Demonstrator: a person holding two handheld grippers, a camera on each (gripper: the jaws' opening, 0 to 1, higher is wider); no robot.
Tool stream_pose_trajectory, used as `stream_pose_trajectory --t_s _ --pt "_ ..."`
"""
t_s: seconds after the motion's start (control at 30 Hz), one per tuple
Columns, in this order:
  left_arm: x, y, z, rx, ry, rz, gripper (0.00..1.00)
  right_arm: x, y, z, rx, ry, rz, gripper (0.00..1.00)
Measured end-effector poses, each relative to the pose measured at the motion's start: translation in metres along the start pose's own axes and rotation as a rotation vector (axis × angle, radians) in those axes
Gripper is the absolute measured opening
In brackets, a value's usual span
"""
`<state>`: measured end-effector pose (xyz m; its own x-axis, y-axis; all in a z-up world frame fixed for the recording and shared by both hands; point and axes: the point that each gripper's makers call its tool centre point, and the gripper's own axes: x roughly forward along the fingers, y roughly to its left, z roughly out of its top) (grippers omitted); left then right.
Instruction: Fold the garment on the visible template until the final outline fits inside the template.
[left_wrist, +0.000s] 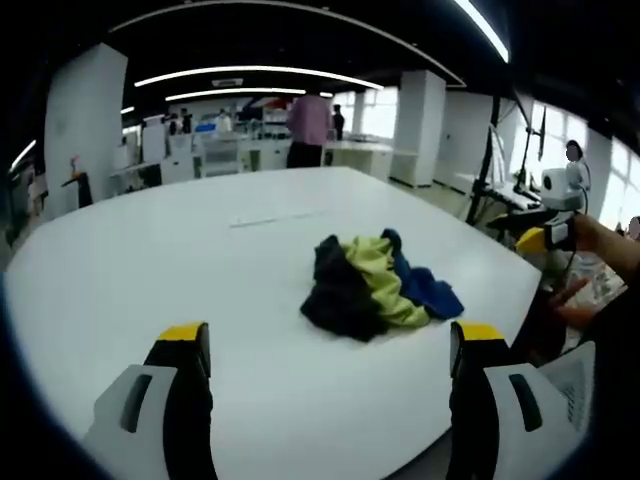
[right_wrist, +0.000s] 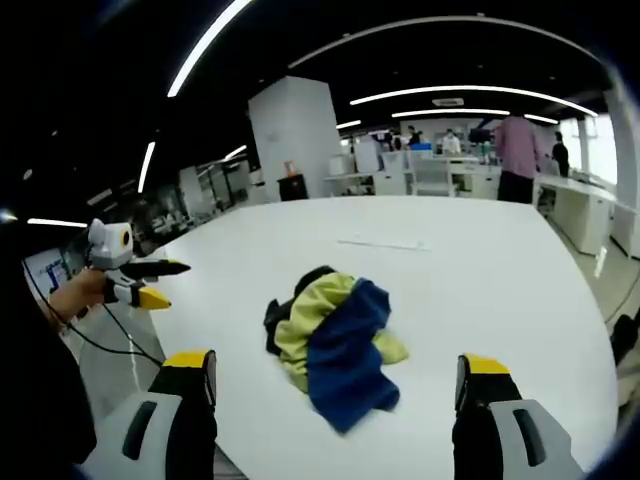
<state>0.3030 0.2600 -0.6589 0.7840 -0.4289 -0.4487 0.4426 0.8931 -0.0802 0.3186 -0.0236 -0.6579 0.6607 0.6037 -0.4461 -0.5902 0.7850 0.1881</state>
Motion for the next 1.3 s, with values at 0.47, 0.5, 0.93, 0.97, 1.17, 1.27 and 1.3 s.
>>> stream_pose_trajectory --t_s 0.47,0.5,0.93,0.97,1.17,1.27,1.3 --pt "-0.0025 -0.0004 0.0010 0.000 0.001 -0.003 0.96 -0.0037 0.0021 -0.0005 -0.008 0.004 -0.002 0.99" --pt "-0.0027 -0.0002 0.0008 0.001 0.002 -0.003 0.96 -0.0037 0.0025 -0.0007 -0.009 0.005 -0.001 0.99" --pt "-0.0022 -0.0005 0.0004 0.010 0.014 -0.004 0.95 -0.0041 0.0058 -0.0023 -0.025 0.012 0.004 0.98" --pt "-0.0020 -0.0009 0.0007 0.011 0.013 -0.004 0.95 -0.0042 0.0060 -0.0022 -0.025 0.011 0.004 0.98" --pt "-0.0004 -0.0029 0.0025 0.014 0.009 -0.010 0.95 -0.0038 0.0065 -0.0033 -0.024 0.011 0.007 0.97" --pt "0.0000 -0.0035 0.0030 0.011 0.005 -0.014 0.94 -0.0029 0.0069 -0.0038 -0.024 0.011 0.007 0.97" --pt "0.0001 -0.0038 0.0029 0.010 0.005 -0.015 0.94 -0.0025 0.0075 -0.0036 -0.022 0.008 0.007 0.96"
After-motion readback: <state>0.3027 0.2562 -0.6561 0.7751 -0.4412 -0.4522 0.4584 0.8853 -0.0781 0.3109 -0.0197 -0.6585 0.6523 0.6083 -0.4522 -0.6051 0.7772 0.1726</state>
